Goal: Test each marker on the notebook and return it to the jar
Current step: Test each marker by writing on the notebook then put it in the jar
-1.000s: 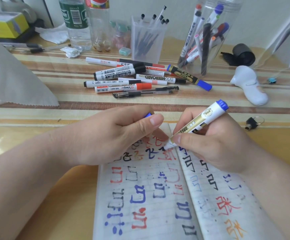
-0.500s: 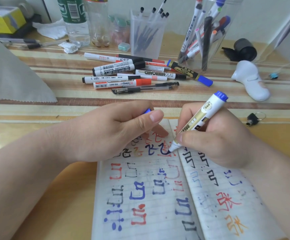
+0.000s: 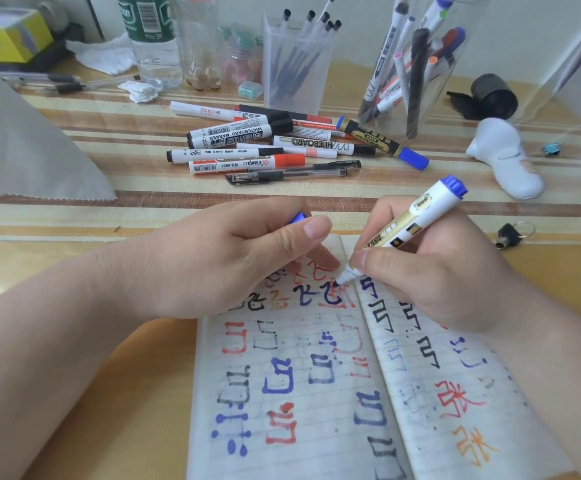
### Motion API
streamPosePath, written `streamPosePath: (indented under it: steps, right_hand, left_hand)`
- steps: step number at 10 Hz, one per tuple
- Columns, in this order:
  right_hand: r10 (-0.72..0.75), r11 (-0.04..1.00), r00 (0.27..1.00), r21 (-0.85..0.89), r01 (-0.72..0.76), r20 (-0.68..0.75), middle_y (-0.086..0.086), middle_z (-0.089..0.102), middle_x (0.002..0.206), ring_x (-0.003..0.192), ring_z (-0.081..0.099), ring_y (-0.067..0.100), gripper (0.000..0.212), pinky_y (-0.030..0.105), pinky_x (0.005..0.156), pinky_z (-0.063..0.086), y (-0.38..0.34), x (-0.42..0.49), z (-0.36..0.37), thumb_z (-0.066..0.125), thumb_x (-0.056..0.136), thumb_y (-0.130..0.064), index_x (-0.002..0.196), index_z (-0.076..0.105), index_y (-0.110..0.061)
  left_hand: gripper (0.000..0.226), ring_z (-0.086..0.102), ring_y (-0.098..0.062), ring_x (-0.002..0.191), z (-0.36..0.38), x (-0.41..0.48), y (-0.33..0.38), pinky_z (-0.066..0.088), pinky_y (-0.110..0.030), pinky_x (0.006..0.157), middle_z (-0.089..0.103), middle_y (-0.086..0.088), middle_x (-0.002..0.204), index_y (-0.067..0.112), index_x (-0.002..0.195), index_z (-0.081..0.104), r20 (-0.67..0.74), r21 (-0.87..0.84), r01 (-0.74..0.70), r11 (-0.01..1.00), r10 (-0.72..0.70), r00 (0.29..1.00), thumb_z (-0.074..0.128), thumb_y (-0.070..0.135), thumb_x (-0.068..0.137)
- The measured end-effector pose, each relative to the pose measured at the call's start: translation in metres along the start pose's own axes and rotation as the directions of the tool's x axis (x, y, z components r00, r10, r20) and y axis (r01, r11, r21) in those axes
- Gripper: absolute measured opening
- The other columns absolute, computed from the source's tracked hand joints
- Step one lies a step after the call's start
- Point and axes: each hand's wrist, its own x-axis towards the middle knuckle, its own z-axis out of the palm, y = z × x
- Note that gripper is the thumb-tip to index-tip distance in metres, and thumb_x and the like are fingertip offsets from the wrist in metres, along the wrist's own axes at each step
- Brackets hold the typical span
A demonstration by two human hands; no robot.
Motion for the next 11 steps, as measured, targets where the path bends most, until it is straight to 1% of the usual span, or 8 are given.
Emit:
streamPosePath:
  steps: [2,5,6,7,8,9,10,11]
  right_hand:
    - [0.010,0.999,1.000,-0.043,-0.009,0.001,-0.009,0.044,0.045,0.042,0.039,0.005,0.016,0.019,0.045,0.031,-0.002,-0.001,0.000,0.070,0.074,-0.015,0.069,0.059,-0.004]
    - [0.050,0.996,0.999,-0.072,-0.049,0.018,-0.008,0.047,0.046,0.044,0.041,0.006,0.013,0.018,0.045,0.032,-0.006,-0.001,0.001,0.071,0.072,-0.019,0.068,0.063,-0.011]
    - [0.069,0.994,0.998,-0.087,-0.070,-0.005,-0.006,0.042,0.044,0.042,0.037,0.008,0.008,0.020,0.042,0.029,-0.004,0.001,0.001,0.066,0.069,-0.015,0.065,0.060,-0.010]
    - [0.069,0.997,0.991,-0.010,-0.070,-0.112,-0.004,0.036,0.042,0.039,0.031,0.010,0.016,0.018,0.044,0.026,0.001,0.003,-0.001,0.064,0.064,-0.017,0.065,0.053,-0.004]
    - [0.042,0.985,0.972,0.171,-0.002,-0.232,0.006,0.032,0.047,0.040,0.027,0.016,0.023,0.020,0.048,0.025,0.004,0.003,-0.003,0.066,0.060,-0.025,0.064,0.052,-0.008]
    - [-0.029,0.946,0.969,0.308,0.106,-0.245,0.014,0.029,0.049,0.043,0.026,0.017,0.014,0.019,0.046,0.027,0.003,0.002,-0.002,0.068,0.068,-0.021,0.070,0.059,-0.012]
    - [-0.065,0.901,0.965,0.401,0.167,-0.255,0.014,0.033,0.053,0.048,0.025,0.022,0.006,0.018,0.045,0.026,-0.003,0.003,0.001,0.068,0.074,-0.009,0.072,0.064,-0.014]
    - [0.011,0.842,0.969,0.524,0.125,-0.248,0.008,0.042,0.055,0.050,0.033,0.017,0.015,0.016,0.043,0.024,-0.006,0.004,-0.001,0.059,0.079,-0.004,0.071,0.066,-0.014]
  left_hand:
    - [0.046,0.068,-0.008,0.095,-0.014,0.003,-0.003,0.048,-0.029,0.090,0.072,0.013,0.094,0.031,0.102,0.078,0.139,0.119,0.042,0.992,-0.058,0.989,0.041,0.058,0.096]
    - [0.049,0.064,-0.027,0.100,-0.017,0.002,-0.005,0.048,-0.052,0.099,0.070,-0.006,0.100,0.017,0.106,0.073,0.135,0.131,0.021,0.991,-0.039,0.990,0.037,0.049,0.098]
    - [0.039,0.064,-0.024,0.099,-0.017,0.002,-0.006,0.048,-0.052,0.097,0.071,0.001,0.098,0.031,0.096,0.075,0.136,0.098,0.001,0.995,-0.014,0.991,0.037,0.042,0.098]
    - [0.043,0.066,-0.022,0.106,-0.017,0.003,-0.008,0.049,-0.049,0.099,0.073,0.003,0.106,0.024,0.109,0.075,0.152,0.136,-0.015,0.991,-0.006,0.988,0.037,0.042,0.099]
    - [0.042,0.067,-0.017,0.105,-0.015,0.003,-0.007,0.051,-0.042,0.096,0.074,0.008,0.106,0.019,0.111,0.072,0.151,0.160,-0.037,0.987,0.012,0.988,0.040,0.044,0.099]
    - [0.034,0.066,-0.002,0.097,-0.012,0.006,-0.007,0.049,-0.023,0.085,0.073,0.021,0.102,0.027,0.109,0.067,0.099,0.247,-0.086,0.965,0.063,0.993,0.043,0.050,0.103]
    - [0.020,0.064,0.004,0.086,-0.012,0.010,-0.011,0.047,-0.012,0.073,0.072,0.022,0.094,0.037,0.104,0.065,-0.008,0.369,-0.123,0.921,0.136,0.991,0.055,0.051,0.094]
    - [0.015,0.064,0.006,0.083,-0.013,0.011,-0.015,0.046,-0.006,0.072,0.069,0.026,0.093,0.047,0.101,0.064,-0.049,0.404,-0.123,0.907,0.156,0.987,0.063,0.049,0.086]
